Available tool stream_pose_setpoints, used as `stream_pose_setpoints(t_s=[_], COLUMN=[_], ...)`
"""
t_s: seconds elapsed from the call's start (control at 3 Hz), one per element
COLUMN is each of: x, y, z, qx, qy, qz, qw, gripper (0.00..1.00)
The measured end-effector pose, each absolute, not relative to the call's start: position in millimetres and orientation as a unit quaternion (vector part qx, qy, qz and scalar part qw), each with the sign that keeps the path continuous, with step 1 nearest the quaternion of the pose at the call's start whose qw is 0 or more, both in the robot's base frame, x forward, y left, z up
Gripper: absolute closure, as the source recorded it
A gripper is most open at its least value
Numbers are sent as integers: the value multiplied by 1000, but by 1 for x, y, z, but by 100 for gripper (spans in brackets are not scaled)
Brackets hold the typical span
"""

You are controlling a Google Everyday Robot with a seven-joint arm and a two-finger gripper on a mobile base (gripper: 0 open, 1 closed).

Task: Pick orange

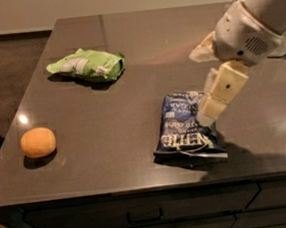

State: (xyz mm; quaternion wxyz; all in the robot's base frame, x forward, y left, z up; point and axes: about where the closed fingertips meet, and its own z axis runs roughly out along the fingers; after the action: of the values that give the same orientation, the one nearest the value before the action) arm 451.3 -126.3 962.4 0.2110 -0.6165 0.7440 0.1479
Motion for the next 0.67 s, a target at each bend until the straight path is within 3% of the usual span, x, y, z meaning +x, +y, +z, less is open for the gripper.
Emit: stream_pose_setpoints(t_s=[0.67], x=[430], y=[-28], z=[950], qx=[-611], qy=[704], qz=[243], qw=[269], gripper=[0])
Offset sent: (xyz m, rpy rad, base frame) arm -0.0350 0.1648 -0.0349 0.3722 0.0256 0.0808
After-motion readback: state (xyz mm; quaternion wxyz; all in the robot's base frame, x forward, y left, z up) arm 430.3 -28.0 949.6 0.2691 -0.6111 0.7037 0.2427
